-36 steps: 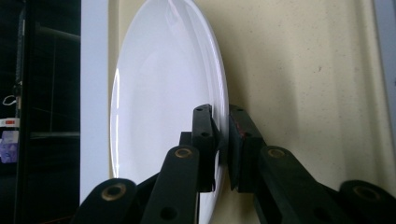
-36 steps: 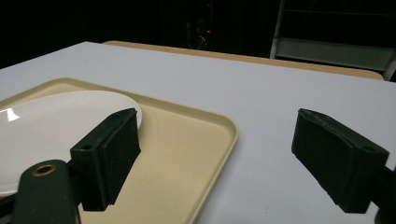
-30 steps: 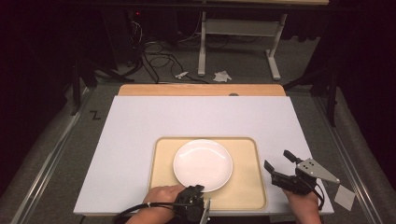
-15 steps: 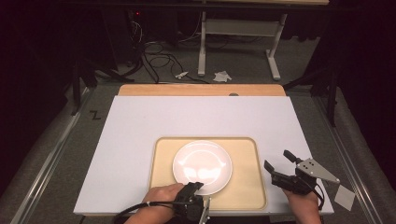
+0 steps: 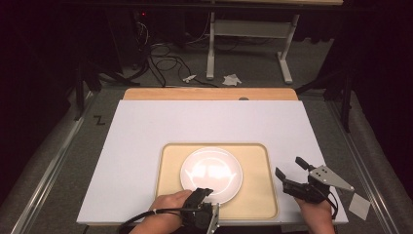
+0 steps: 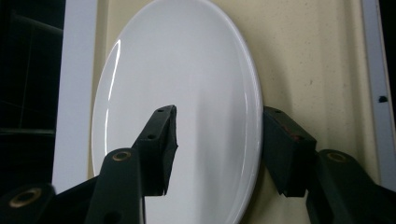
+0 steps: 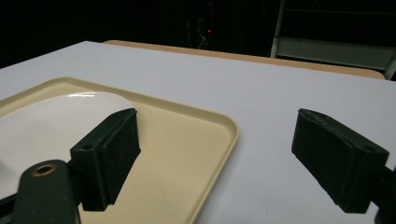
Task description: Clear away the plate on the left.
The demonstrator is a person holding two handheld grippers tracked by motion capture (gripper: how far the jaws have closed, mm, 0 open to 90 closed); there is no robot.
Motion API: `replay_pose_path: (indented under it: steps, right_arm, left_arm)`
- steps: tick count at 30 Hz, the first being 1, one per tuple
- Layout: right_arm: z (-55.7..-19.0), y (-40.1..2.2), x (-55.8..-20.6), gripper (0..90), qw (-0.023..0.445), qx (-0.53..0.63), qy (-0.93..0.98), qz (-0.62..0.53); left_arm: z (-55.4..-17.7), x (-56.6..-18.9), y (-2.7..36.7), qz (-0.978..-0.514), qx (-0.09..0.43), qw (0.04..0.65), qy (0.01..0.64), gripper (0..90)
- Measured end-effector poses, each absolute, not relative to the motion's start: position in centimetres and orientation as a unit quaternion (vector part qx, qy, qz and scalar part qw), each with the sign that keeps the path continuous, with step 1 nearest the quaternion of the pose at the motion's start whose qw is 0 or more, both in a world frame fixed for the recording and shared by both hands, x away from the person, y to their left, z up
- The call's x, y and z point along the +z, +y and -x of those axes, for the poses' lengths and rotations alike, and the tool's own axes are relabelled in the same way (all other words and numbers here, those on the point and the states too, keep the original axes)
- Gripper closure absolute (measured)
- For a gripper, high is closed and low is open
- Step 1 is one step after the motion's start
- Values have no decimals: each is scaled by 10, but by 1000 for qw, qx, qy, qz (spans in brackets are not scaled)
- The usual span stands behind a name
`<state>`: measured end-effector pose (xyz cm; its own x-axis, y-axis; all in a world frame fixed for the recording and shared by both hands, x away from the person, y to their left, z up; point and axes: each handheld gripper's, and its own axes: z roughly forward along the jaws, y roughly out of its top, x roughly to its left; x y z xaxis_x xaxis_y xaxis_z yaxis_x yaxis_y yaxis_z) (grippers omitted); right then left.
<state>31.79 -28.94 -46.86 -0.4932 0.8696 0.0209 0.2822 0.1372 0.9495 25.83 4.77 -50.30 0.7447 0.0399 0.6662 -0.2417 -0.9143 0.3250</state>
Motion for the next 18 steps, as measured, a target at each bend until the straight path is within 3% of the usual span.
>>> replay_pose_path:
  steps: [7, 18]
  right_arm:
    - [-318, -289, -469, 162, 286, 511, 698, -413]
    - [-318, -290, -469, 162, 287, 511, 697, -413]
  left_arm:
    - [-258, -497, 49, -911, 345, 220, -49, 423]
    - [-255, -484, 54, -903, 340, 260, -38, 425]
